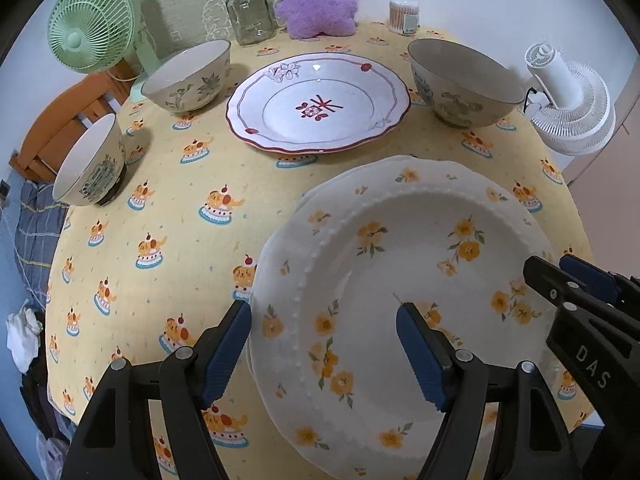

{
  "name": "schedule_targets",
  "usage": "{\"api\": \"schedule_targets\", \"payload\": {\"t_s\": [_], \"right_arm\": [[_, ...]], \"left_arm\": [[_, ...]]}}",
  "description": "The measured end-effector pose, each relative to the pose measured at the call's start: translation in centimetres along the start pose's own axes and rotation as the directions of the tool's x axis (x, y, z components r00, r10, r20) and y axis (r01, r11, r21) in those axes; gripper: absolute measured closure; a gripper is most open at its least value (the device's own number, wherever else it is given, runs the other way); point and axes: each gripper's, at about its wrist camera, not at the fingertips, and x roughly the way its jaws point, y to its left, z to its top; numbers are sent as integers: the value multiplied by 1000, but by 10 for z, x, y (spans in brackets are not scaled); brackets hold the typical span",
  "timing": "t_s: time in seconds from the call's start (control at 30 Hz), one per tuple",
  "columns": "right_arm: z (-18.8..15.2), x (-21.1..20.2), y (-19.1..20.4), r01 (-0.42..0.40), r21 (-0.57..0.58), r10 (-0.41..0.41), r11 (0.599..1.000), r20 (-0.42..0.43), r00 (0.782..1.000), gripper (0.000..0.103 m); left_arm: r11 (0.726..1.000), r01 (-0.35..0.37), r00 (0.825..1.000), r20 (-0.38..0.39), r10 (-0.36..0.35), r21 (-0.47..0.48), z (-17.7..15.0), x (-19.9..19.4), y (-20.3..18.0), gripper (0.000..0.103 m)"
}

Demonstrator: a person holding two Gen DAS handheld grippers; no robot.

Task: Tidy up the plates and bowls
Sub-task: 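Open both tools and pull them back from the stacked plates, then move both tools toward the red-rimmed white plate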

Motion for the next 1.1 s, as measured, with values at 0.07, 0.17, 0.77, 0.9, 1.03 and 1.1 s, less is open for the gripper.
{"api": "schedule_targets", "payload": {"t_s": [0.07,0.17,0.77,0.9,1.03,1.1], "right_arm": [[1,0,2,7,8,-7,1000,0,1000,61],[1,-1,3,22,37,-22,999,0,1000,61],[-1,-70,82,-12,186,-22,983,180,983,35],[8,-79,100,-15,221,-35,975,221,975,30],[19,-87,117,2,241,-66,970,257,964,28],[25,-89,122,5,246,-71,969,261,963,28]], "left_arm": [[1000,10,1000,1,-10,11,1,-1,1,26],[999,40,999,14,-40,31,1,-6,5,26],[975,128,973,167,-158,179,22,-55,74,25],[973,148,964,195,-183,179,32,-60,94,26],[970,164,955,219,-202,179,43,-63,110,25],[970,169,953,224,-206,172,49,-62,115,25]]}}
